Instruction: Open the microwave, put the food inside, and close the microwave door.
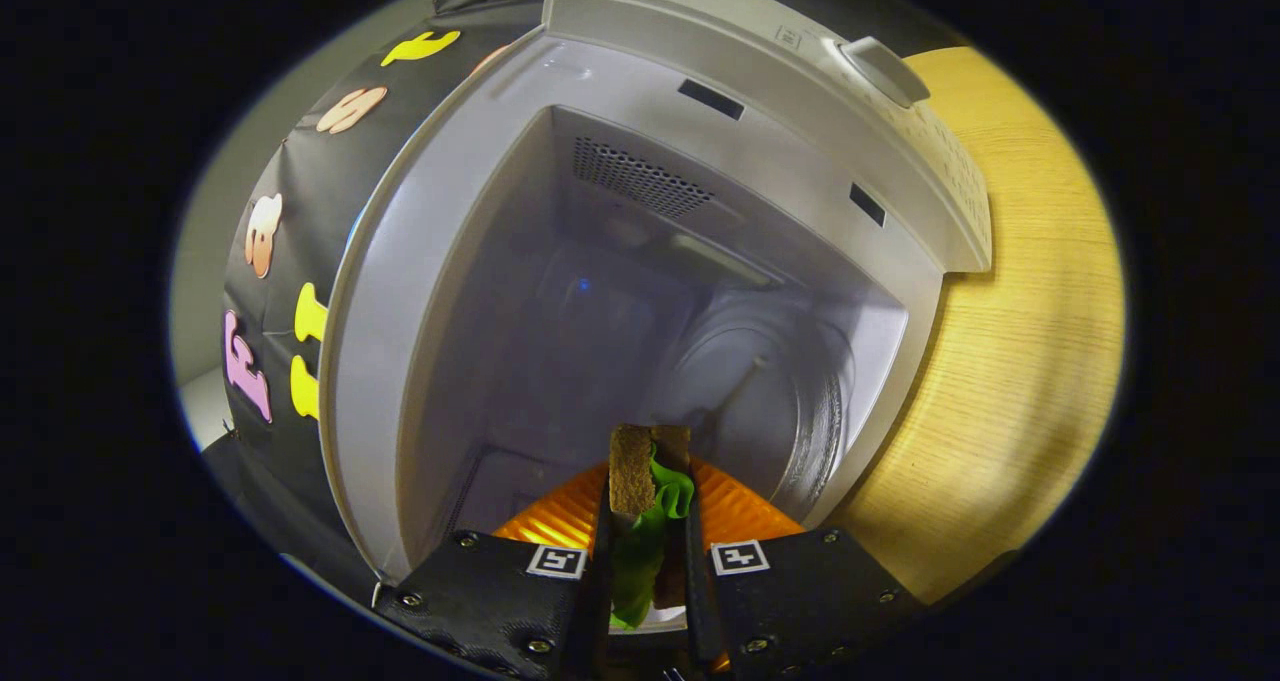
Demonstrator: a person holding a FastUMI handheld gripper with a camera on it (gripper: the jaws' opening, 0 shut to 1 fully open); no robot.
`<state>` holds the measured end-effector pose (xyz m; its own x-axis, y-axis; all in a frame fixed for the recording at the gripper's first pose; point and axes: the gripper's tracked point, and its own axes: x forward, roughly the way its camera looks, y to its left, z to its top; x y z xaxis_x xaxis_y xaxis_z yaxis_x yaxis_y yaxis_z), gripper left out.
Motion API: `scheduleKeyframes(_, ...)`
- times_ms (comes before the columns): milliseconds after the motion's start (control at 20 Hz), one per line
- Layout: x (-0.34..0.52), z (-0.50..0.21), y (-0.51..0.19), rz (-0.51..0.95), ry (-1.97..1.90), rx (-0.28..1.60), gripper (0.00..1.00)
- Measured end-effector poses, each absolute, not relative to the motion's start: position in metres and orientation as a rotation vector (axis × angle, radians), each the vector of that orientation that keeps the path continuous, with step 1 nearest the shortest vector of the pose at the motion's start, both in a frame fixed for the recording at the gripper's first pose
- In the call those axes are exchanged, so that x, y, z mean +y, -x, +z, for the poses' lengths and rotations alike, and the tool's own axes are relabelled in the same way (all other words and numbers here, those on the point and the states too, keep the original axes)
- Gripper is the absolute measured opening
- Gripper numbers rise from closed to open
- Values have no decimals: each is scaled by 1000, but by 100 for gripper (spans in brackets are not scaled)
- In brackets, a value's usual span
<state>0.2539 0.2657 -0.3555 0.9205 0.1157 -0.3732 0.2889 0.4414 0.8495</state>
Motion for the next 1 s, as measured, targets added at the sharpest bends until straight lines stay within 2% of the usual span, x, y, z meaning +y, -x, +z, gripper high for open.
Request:
scheduleKeyframes(400, 260, -368, -261, -164, -1125, 404, 33)
scheduleKeyframes(600, 263, -370, -254, -183, -1102, 428, 45)
scheduleKeyframes(700, 265, -365, -251, -165, -1096, 419, 47)
scheduleKeyframes(850, 261, -354, -246, -175, -1044, 395, 97)
scheduleKeyframes(1000, 255, -354, -236, -189, -997, 412, 97)
